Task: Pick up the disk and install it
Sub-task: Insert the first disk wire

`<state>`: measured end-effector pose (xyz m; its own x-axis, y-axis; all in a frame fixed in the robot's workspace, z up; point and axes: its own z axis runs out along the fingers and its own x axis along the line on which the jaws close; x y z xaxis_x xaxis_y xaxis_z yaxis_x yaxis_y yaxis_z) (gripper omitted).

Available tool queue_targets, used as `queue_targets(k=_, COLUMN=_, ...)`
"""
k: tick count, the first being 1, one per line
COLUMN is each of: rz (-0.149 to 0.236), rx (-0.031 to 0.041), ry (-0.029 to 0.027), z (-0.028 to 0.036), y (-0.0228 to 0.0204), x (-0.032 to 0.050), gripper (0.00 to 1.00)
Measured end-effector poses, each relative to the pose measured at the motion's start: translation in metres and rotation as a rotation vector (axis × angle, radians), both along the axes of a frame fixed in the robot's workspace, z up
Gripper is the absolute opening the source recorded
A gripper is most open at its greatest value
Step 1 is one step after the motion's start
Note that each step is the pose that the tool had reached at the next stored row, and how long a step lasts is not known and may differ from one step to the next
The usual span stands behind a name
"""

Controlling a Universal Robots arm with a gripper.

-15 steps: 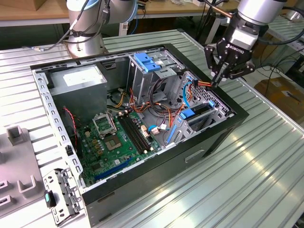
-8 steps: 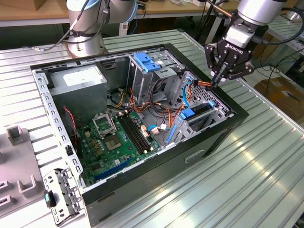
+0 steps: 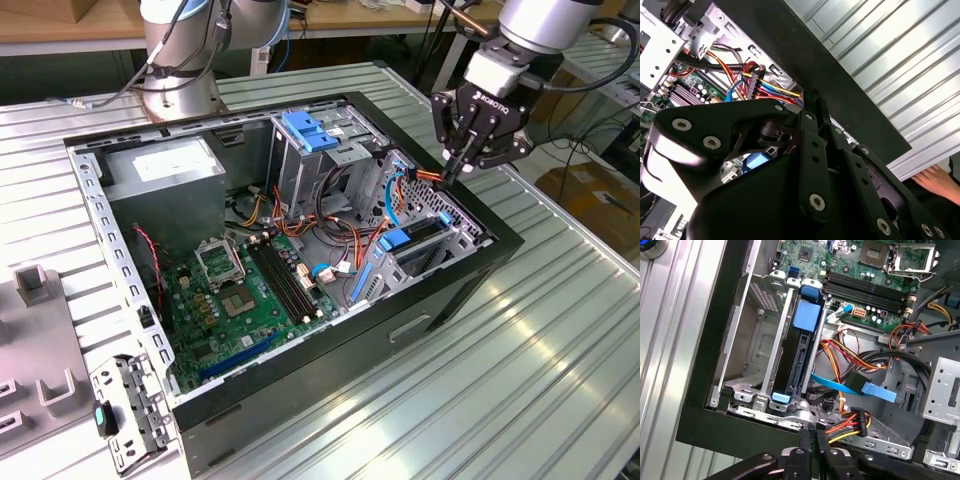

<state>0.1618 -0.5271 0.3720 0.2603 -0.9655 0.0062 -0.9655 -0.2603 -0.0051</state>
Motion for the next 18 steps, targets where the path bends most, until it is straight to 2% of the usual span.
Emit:
queue_targets(k=9, rz=-0.002, rx=0.0, ry=-0.0021, z=0.0, y=-0.0001, x=-0.0202, gripper=0.16)
queue_targets(k=15, rz=-0.089, rx=-0.0002, ry=-0.0024, z=-0.0001, y=0.0, x=-0.0206, gripper=0.16)
queue_targets(k=18, rz=-0.094, rx=-0.0003, ry=-0.0024, z=-0.0001, y=0.0, x=-0.0208, gripper=0.16)
